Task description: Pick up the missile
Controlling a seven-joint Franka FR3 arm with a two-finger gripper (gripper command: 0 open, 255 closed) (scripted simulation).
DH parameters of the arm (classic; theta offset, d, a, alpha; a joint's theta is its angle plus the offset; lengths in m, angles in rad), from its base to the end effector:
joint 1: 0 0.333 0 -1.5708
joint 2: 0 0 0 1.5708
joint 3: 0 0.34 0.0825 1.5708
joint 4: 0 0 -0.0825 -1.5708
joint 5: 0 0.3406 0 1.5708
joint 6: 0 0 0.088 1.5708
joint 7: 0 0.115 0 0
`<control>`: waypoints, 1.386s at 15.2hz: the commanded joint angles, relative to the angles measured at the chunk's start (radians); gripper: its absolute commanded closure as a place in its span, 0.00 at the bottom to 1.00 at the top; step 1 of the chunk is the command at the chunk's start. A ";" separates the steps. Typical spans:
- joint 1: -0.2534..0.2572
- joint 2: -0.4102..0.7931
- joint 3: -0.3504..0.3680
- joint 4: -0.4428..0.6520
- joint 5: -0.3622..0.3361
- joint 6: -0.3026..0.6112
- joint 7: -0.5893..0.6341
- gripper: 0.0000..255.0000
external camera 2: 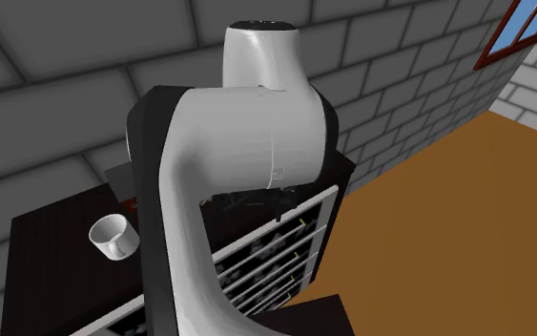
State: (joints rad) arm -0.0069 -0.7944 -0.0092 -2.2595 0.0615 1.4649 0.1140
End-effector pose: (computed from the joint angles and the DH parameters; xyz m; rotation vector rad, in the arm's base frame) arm 0.2332 0.0025 0.6333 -3.0683 0.1856 0.0055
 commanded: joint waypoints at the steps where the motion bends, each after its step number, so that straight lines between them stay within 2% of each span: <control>1: 0.000 0.000 0.000 0.000 0.000 0.000 0.000 0.00; 6: -0.034 0.099 0.072 -0.043 0.068 0.159 0.183 0.00; 12: -0.072 0.261 0.148 -0.045 0.124 0.348 0.391 0.00; 21: -0.128 0.560 0.229 0.043 0.142 0.602 0.694 0.00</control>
State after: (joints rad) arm -0.1320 -0.2746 0.2069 -2.2331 0.2037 2.0367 0.7624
